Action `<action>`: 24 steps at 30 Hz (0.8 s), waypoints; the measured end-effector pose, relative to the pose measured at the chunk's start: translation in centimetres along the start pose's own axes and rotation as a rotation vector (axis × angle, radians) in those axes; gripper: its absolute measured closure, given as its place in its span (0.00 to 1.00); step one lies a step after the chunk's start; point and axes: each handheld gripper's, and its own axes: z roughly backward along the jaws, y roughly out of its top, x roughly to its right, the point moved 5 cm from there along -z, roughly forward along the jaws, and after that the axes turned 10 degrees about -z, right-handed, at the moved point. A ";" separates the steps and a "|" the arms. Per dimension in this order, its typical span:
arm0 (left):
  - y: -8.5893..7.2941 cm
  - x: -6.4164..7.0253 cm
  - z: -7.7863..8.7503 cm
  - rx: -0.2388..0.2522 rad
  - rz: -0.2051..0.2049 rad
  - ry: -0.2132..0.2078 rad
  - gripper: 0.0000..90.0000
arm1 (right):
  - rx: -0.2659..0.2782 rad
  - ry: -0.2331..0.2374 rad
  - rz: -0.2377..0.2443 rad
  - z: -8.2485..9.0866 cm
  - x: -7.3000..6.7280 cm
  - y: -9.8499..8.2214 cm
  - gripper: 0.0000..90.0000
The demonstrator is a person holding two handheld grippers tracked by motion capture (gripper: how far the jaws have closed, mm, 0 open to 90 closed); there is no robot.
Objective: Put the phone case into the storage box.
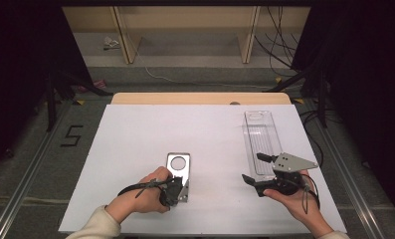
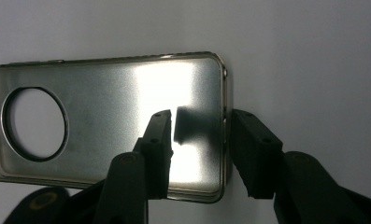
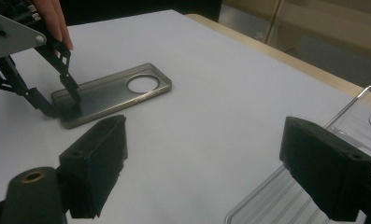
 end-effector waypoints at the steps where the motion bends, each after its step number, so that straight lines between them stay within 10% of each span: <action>1: 0.0 0.0 0.0 -0.001 0.001 -0.003 0.67 | 0.001 0.000 0.001 0.0 0.0 0.0 0.18; 24: 0.5 0.4 0.0 -0.036 -0.024 -0.055 0.87 | 0.000 0.003 0.001 0.0 0.0 0.0 0.18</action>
